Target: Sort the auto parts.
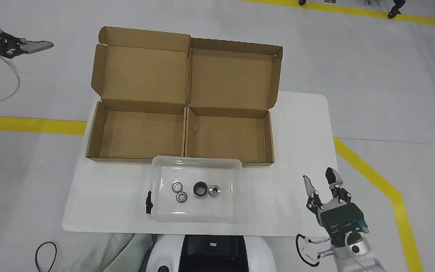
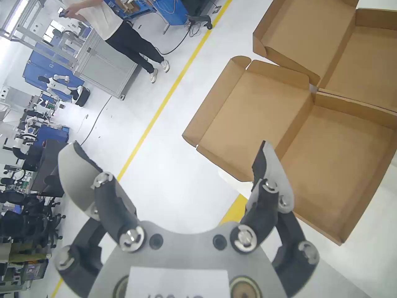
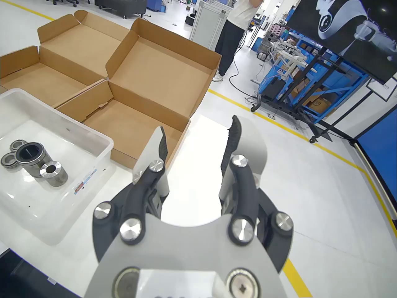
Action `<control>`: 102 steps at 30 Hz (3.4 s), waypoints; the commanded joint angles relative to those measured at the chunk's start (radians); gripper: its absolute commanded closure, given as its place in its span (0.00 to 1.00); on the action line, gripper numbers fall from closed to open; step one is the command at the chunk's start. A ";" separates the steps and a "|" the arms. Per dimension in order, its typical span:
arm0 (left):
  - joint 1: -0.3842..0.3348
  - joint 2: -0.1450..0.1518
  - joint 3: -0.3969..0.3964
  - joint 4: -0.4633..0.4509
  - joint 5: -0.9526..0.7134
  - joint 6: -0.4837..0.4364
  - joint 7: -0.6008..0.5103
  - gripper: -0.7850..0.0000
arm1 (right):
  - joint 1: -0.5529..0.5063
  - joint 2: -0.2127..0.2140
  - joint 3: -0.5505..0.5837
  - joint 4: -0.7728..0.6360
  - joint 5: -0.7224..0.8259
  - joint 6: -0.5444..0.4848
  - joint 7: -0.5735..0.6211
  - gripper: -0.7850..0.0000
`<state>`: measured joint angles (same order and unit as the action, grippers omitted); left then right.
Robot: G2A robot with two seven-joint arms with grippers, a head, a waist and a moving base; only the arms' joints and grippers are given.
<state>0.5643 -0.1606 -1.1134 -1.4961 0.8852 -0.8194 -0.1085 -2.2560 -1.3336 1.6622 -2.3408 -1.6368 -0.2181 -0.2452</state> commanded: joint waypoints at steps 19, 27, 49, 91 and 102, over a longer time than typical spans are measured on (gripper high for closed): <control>0.000 0.000 0.000 0.000 0.000 0.000 0.000 0.00 | 0.000 0.000 0.000 0.000 0.000 0.000 0.000 0.56; 0.000 0.000 0.000 0.000 0.000 0.000 0.000 0.00 | 0.000 0.000 0.000 0.000 0.000 0.000 0.000 0.56; 0.000 0.000 0.000 0.000 0.000 0.000 0.000 0.00 | 0.076 0.005 -0.052 0.018 -0.028 -0.053 0.044 0.00; 0.000 0.000 0.000 0.000 0.000 0.000 0.000 0.00 | 0.517 0.013 -0.420 0.261 -0.113 -0.337 0.297 0.00; 0.000 0.000 0.000 0.000 0.000 0.000 0.000 0.00 | 0.517 0.013 -0.420 0.261 -0.113 -0.337 0.297 0.00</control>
<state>0.5643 -0.1606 -1.1134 -1.4961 0.8852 -0.8194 -0.1085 -1.7391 -1.3204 1.2421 -2.0800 -1.7498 -0.5549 0.0513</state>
